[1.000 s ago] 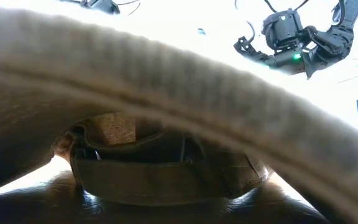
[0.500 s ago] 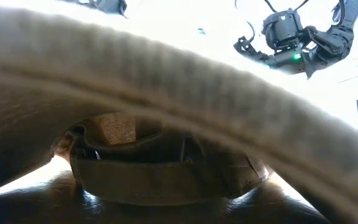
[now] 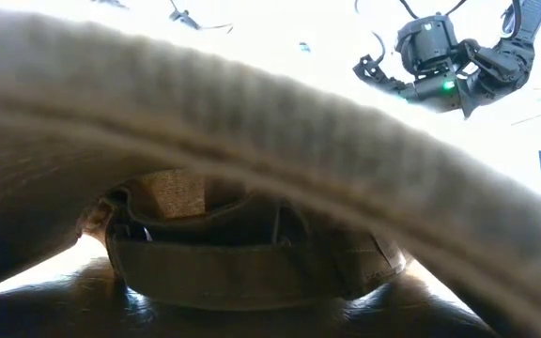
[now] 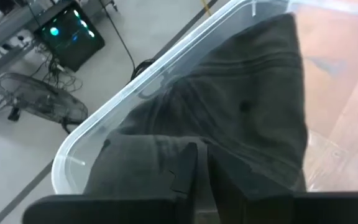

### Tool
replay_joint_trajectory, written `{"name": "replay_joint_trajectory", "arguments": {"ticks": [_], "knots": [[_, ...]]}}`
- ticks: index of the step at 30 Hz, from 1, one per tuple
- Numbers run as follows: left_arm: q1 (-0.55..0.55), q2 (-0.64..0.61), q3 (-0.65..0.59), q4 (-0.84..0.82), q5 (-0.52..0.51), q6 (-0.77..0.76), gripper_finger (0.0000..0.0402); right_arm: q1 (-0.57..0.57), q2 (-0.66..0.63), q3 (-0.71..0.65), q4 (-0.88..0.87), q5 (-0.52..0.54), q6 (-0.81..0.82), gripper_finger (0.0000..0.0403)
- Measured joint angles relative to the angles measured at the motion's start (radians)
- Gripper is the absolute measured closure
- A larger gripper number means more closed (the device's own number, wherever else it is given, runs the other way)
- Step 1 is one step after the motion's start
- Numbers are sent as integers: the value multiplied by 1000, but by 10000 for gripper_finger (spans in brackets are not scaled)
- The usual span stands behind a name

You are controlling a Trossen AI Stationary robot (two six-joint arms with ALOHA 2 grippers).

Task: Pick & Place hat
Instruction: Put the top black cap into the transparent bin

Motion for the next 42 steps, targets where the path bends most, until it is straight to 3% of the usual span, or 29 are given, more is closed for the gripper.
{"name": "replay_joint_trajectory", "arguments": {"ticks": [5, 12, 27, 35, 42], "knots": [[12, 21, 0, 12, 8, 4, 353, 0, 0, 0, 0, 0, 0, 330], [31, 69, -3, -18, 104, 18, 353, 0, 0, 0, 0, 0, 0, 330], [20, -28, -1, -68, 95, 23, 353, 0, 0, 0, -19, 2, 0, 330], [-1, -27, -1, 38, 80, 64, 353, 0, 0, 0, -19, 2, 0, 330], [5, 61, -1, 112, 79, 64, 353, 0, 0, 0, -21, 2, 1, 330]]}}
